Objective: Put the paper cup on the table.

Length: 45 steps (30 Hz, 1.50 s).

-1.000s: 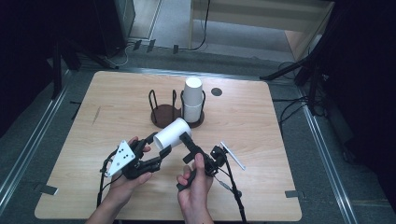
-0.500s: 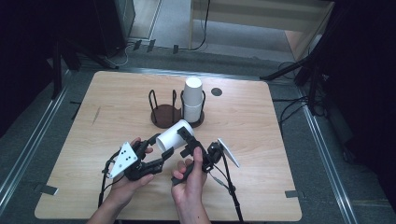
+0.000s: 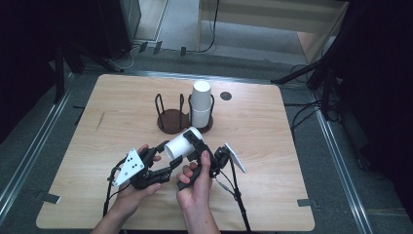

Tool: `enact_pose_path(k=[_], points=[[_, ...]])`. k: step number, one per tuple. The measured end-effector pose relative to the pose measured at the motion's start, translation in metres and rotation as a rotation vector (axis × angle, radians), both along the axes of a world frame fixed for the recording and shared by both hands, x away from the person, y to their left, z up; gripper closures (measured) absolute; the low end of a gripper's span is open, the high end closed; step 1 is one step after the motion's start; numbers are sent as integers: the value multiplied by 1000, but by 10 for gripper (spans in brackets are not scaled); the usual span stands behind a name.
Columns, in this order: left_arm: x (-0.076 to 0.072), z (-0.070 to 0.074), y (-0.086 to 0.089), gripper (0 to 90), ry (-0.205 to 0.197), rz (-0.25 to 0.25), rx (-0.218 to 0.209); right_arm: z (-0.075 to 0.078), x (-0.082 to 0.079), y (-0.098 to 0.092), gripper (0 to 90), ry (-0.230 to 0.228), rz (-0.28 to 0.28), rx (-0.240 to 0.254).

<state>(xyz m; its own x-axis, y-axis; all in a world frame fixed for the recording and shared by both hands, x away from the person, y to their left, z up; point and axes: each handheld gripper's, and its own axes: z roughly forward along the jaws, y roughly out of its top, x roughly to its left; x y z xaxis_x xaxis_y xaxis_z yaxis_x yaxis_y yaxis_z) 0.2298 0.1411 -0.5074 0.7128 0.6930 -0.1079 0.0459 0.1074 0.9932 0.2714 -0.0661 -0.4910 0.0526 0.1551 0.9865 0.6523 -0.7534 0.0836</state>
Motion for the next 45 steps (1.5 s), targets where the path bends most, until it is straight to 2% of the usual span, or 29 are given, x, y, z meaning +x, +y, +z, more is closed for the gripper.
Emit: enact_pose_path(k=[8,17,20,22,29,45], points=[[1,-1,1,351,18,-8,10,0,-2,-1,212,-20,-10,22],[4,4,9,331,97,-43,22,-1,-3,0,279,-59,-6,-10],[5,5,12,321,111,-43,30,0,-4,0,286,-99,-8,-38],[6,6,14,298,130,-41,30,1,-5,0,287,-107,-9,-54],[7,9,18,226,159,-40,44,1,-5,-1,296,-157,-38,-140],[9,12,22,150,223,-36,67,6,-8,-3,305,-259,-90,-284]])
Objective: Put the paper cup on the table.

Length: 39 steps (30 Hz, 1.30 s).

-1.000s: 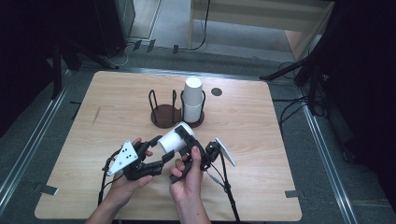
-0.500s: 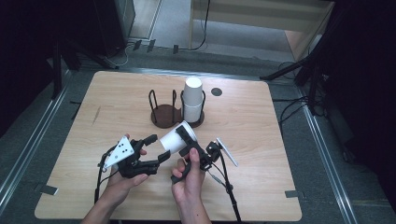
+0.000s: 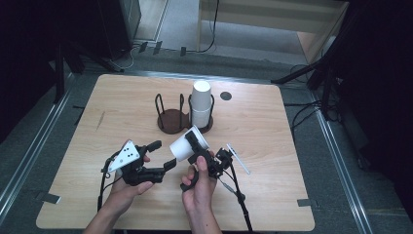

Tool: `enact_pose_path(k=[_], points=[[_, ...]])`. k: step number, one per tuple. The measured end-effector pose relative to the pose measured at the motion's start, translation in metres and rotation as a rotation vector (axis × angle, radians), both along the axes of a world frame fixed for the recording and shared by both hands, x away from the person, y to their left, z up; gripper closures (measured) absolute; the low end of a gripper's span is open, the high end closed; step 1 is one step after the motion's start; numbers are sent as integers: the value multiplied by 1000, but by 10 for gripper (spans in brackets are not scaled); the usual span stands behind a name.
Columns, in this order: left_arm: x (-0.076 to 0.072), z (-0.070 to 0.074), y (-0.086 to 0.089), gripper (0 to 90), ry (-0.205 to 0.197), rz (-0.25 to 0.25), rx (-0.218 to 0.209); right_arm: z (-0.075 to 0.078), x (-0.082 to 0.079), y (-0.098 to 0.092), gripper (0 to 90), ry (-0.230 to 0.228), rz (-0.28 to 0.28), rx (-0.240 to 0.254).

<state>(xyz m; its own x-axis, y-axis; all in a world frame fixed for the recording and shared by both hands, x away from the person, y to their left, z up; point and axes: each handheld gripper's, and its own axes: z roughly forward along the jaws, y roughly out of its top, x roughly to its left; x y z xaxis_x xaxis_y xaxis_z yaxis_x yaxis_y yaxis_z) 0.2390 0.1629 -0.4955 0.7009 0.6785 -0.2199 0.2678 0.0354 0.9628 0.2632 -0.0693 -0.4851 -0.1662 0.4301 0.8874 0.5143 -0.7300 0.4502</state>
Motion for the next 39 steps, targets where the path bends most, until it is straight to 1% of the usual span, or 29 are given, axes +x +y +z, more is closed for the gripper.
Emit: enact_pose_path(k=[6,8,13,16,19,20,21,25,26,29,30,31,32,34,36,39], points=[[1,1,2,134,11,5,7,4,-1,0,305,-34,-16,-54],[1,1,3,125,11,10,3,6,-1,0,305,-48,-24,-74],[2,2,8,94,31,10,7,10,-3,0,307,-81,-40,-130],[4,3,10,65,54,17,15,12,-3,0,307,-92,-55,-162],[5,4,12,17,90,24,45,12,-3,-2,307,-110,-71,-205],[6,4,12,1,105,28,51,12,-3,-2,307,-110,-74,-212],[6,3,13,0,111,29,59,13,-3,-3,307,-113,-76,-220],[7,3,15,0,119,46,64,14,-3,-5,307,-125,-90,-254],[7,3,17,0,122,44,66,15,-3,-5,307,-132,-94,-267],[7,1,21,0,108,35,54,15,-3,-7,306,-141,-100,-296],[8,0,23,0,116,35,59,16,-3,-7,306,-142,-104,-301],[9,0,24,0,128,45,57,16,-2,-7,306,-145,-106,-312],[9,-1,26,0,132,62,65,16,-2,-8,305,-147,-106,-319],[9,-3,29,0,128,78,78,16,-2,-9,305,-160,-112,-340],[10,-4,33,0,139,95,76,16,-2,-10,305,-167,-110,-359],[11,-6,38,0,147,109,69,15,-2,-11,305,-184,-113,-402]])
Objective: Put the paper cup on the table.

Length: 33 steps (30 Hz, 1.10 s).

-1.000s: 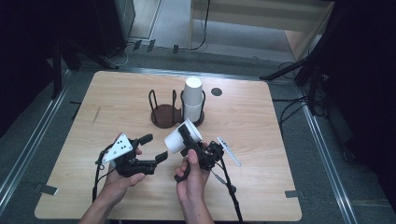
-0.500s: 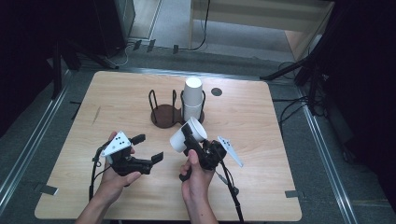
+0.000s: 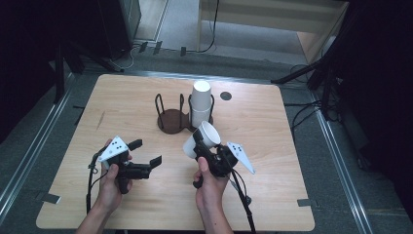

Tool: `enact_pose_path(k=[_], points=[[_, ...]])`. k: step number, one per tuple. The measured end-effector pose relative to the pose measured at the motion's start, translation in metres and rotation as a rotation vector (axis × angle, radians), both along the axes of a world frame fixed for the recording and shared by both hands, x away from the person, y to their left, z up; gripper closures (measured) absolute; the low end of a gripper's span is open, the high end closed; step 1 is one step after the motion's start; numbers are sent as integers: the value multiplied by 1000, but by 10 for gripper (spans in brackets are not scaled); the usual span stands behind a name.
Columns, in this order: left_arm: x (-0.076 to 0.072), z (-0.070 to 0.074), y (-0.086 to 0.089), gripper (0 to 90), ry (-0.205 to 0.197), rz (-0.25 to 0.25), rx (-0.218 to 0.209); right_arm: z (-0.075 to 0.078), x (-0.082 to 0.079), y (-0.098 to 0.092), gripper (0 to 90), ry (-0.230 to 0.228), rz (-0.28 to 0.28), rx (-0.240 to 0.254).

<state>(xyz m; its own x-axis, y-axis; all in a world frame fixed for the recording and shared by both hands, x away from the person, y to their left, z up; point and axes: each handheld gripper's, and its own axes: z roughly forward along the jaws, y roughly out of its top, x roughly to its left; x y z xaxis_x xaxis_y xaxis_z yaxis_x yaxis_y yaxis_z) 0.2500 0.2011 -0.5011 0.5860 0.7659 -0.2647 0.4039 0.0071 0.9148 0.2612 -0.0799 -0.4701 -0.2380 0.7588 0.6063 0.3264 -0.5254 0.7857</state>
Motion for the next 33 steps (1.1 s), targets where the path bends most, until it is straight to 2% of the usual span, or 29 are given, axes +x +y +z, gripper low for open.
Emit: enact_pose_path(k=[5,9,14,17,20,23,27,33], points=[[0,-5,6,0,12,38,35,0,1,-2,302,-26,1,-49],[0,-9,11,0,23,54,46,0,1,-5,301,-56,-10,-102],[0,-12,20,0,32,86,47,-1,2,-8,301,-78,-26,-138],[0,-15,26,0,40,108,66,-1,3,-9,299,-99,-26,-165],[0,-20,32,0,39,143,94,-2,3,-10,297,-114,-43,-221],[1,-24,39,0,50,174,102,-3,4,-12,297,-124,-47,-248],[2,-28,45,0,58,203,106,-5,6,-14,298,-176,-50,-295],[3,-33,55,0,72,249,130,-5,11,-21,305,-234,-94,-397]])
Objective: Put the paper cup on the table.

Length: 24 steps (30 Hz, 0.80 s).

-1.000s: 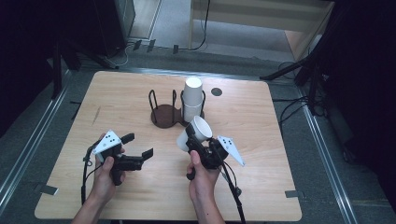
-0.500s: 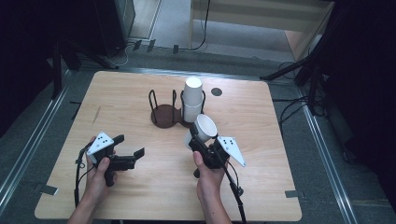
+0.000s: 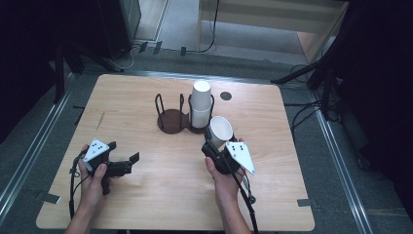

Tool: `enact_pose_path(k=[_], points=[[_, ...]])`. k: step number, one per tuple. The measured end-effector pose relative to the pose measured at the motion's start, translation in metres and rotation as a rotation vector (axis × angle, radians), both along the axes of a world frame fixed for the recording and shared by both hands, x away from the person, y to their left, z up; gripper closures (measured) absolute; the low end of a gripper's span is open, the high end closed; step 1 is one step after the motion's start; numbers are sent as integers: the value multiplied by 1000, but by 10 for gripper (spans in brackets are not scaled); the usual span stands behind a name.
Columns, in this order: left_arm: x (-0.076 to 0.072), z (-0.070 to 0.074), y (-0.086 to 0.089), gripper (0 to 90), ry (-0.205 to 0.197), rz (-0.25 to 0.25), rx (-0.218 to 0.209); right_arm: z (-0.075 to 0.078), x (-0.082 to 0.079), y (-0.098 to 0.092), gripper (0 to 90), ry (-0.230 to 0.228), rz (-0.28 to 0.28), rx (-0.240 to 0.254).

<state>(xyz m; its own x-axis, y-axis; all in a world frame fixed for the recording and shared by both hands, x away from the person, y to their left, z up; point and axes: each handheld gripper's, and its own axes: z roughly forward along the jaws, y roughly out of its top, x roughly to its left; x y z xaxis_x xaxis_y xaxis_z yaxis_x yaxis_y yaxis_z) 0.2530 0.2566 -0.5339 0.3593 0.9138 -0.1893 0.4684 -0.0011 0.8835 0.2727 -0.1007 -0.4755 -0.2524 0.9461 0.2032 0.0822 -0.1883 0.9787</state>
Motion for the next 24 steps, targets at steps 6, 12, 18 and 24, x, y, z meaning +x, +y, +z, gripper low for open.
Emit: enact_pose_path(k=[6,12,18,24], points=[[0,-4,8,0,6,63,19,2,7,-10,309,-16,-37,-64],[0,-7,18,0,19,119,36,6,13,-16,316,-78,-41,-155],[0,-9,31,0,23,162,36,7,26,-27,314,-105,-78,-210],[0,-12,41,0,24,205,51,6,39,-38,308,-102,-98,-247]])
